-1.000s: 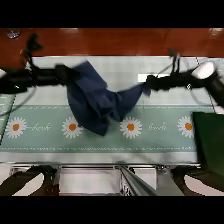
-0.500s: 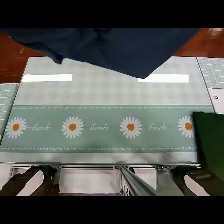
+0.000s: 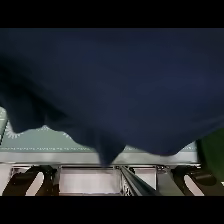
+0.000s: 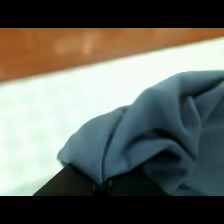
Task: Fold the shirts.
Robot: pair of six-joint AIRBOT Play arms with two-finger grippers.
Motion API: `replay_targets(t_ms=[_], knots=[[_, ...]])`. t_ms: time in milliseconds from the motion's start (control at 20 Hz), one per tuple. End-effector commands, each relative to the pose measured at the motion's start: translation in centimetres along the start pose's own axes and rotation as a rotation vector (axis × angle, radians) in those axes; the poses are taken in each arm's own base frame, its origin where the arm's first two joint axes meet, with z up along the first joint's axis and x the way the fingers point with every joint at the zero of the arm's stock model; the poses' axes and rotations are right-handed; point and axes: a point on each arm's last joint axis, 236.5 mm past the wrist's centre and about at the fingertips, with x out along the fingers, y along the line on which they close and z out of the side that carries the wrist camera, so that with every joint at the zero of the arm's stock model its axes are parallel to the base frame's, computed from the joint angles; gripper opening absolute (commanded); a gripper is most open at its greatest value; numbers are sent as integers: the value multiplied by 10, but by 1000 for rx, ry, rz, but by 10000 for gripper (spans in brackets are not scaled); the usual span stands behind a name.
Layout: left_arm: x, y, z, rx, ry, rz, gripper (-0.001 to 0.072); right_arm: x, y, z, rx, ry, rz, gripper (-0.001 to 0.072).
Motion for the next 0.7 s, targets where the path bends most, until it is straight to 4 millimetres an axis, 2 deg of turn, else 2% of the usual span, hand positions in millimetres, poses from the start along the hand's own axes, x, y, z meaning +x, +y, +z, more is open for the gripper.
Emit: replay_targets(t_ms=[0, 150, 300, 350, 450, 550, 650], knots=[[39, 15, -83, -69, 210, 20, 21, 37, -9, -77, 34, 245, -38, 27], [98, 16, -174, -185, 450, -47, 22, 107, -8, -154, 76, 423, -42, 27], [154, 18, -238, -323, 535, -82, 22, 179, -21, -231, 123, 552, -109, 26], [172, 24, -255, -361, 551, -69, 22, 201, -27, -248, 138, 585, -129, 26], [203, 34, -276, -425, 589, -50, 23, 246, -45, -273, 191, 647, -166, 26], [235, 37, -284, -477, 604, -73, 22, 290, -58, -298, 282, 717, -154, 27], [266, 38, -285, -578, 605, -88, 23, 325, -49, -317, 366, 781, -76, 28]])
